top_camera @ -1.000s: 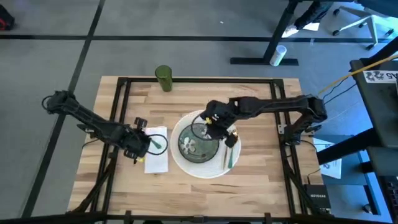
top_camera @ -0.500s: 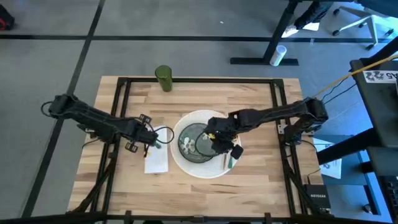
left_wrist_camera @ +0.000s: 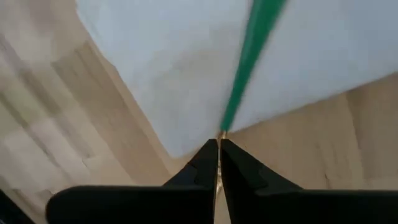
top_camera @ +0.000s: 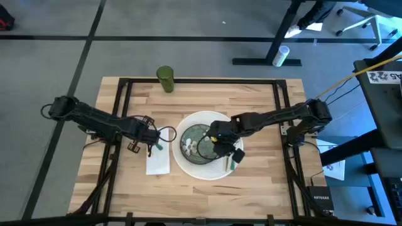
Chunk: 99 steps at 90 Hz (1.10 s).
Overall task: Set table place
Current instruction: Put the green fork on the white table napkin
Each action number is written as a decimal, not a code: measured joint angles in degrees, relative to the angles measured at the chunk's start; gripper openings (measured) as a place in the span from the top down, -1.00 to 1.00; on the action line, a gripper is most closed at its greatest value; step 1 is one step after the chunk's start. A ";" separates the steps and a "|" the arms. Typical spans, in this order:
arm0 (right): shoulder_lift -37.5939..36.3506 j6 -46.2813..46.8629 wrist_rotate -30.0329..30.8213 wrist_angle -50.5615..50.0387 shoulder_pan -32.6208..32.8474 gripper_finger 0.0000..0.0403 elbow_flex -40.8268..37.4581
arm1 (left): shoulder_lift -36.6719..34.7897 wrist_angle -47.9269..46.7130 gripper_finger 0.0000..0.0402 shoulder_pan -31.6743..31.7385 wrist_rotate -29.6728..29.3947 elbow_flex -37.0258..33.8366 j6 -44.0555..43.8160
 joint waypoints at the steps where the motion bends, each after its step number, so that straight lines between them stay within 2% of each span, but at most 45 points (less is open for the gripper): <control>1: 0.00 0.04 0.00 -0.01 0.00 0.43 0.00 | 0.00 0.10 0.97 0.08 0.12 -0.12 0.14; 43: 0.02 0.11 0.00 0.02 0.00 0.43 0.00 | -0.02 2.45 0.67 0.81 0.59 -1.44 0.74; 75: 0.02 0.09 0.00 0.02 0.00 0.43 0.00 | 0.00 3.87 0.66 0.81 -1.33 -2.55 0.94; 99: 0.02 0.09 -0.02 0.02 0.00 0.43 0.00 | 0.02 3.43 0.85 0.81 -1.38 -2.55 0.91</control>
